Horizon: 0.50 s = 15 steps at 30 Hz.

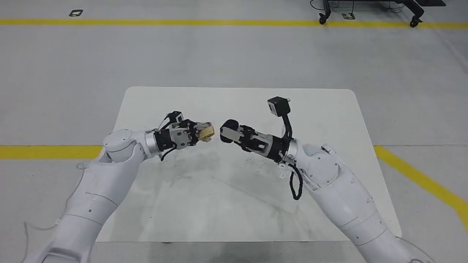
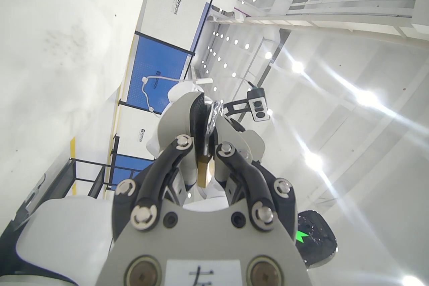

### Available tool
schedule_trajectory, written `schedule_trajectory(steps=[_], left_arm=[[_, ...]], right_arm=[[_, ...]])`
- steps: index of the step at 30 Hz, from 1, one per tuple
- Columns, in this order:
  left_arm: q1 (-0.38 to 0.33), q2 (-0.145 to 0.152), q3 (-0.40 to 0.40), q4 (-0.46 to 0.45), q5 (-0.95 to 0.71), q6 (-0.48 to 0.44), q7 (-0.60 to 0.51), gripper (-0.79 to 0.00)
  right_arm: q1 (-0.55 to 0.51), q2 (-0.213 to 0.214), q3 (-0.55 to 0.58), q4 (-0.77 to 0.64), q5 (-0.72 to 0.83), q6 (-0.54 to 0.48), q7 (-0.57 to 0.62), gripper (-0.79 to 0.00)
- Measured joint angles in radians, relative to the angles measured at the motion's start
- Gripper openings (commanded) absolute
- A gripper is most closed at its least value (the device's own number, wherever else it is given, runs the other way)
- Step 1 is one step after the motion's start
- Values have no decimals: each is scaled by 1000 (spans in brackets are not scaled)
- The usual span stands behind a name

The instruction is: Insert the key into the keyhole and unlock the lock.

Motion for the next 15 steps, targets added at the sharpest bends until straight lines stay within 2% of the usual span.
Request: schedule_trajectory(steps=[3, 11, 14, 15], left_arm=[[11, 3, -7, -31, 52, -7, 77, -785], [54, 7, -30, -103, 100, -29, 185, -785], [65, 7, -36, -120, 111, -43, 210, -785], [68, 7, -37, -126, 117, -46, 219, -785]], right_arm=[[0, 0, 0, 1, 0, 1, 0, 0], [0, 2, -4, -18, -29, -5, 15, 0], [-5, 11, 4, -80, -225, -6, 35, -132], [-14, 14, 0, -114, -338, -1, 35, -185]])
